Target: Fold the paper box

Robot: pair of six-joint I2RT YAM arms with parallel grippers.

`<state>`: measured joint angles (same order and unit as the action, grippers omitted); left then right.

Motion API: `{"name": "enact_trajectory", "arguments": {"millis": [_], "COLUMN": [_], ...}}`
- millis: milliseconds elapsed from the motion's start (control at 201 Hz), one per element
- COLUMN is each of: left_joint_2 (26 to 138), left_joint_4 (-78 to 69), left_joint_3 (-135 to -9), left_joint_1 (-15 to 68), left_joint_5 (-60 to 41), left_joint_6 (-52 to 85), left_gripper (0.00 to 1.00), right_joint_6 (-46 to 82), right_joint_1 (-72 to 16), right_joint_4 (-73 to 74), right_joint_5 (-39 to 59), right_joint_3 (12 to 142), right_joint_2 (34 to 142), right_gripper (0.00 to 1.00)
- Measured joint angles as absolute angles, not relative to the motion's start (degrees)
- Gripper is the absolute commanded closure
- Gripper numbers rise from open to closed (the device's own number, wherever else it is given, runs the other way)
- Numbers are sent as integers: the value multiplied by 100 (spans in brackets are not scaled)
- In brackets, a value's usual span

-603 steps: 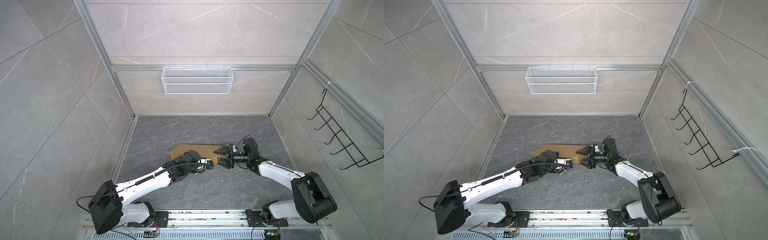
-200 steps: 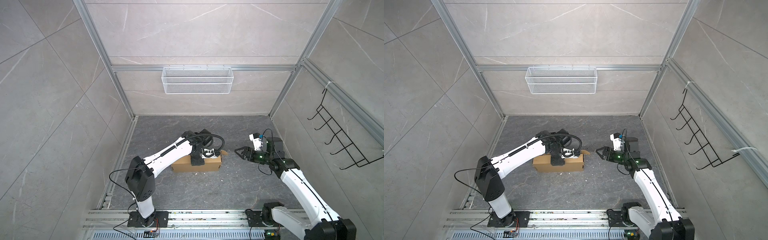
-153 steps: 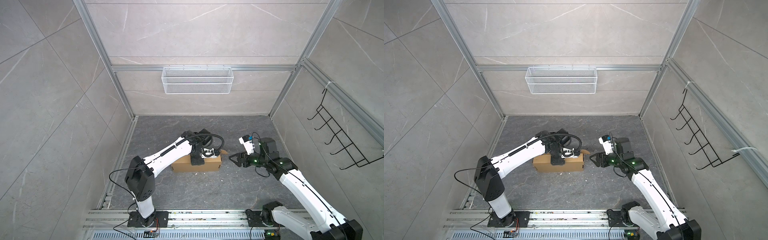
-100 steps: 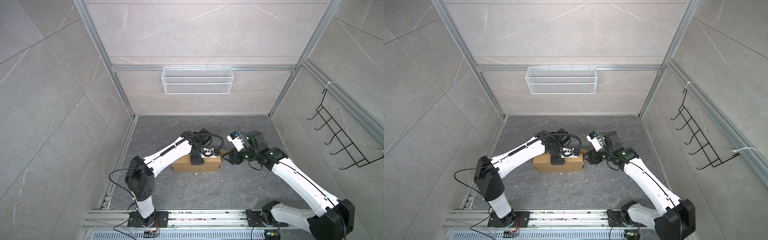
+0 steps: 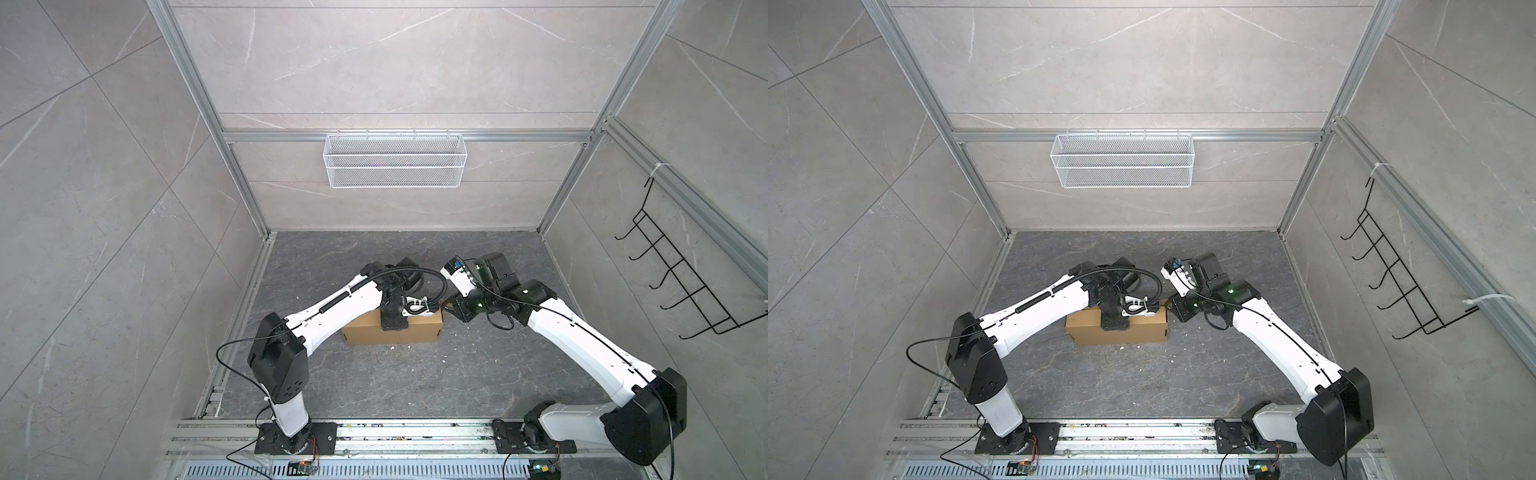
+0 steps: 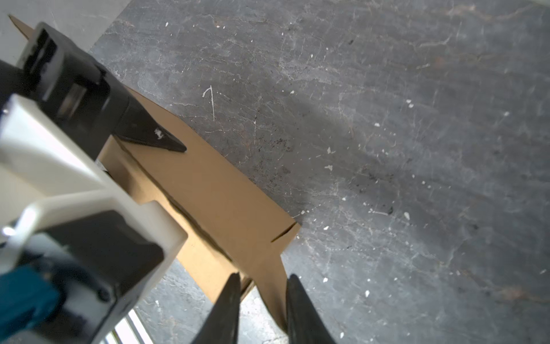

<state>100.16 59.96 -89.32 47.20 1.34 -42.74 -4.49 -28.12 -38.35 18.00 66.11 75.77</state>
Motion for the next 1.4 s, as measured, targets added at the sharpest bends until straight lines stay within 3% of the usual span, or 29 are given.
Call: {"name": "enact_trajectory", "arguments": {"millis": [533, 737, 1403], "left_joint_2": [10016, 10016, 10022], "left_joint_4": [5972, 5961, 5913], "left_joint_3": [-8910, -8901, -8901], "left_joint_1": [4720, 4720, 4672], "left_joint_5": [154, 198, 242], "left_joint_6": [-4274, -4265, -4167], "left_gripper": [52, 54, 50], "right_joint_6": [-152, 252, 1852], "right_joint_1": [-2832, -2825, -2812], "right_joint_4": [-4204, -4270, -3983], "right_joint_5": [1826, 1938, 2187], "right_joint_3": [6820, 6904, 6748], "right_joint_2": [7721, 7795, 7782], "right_gripper": [95, 95, 86]}}
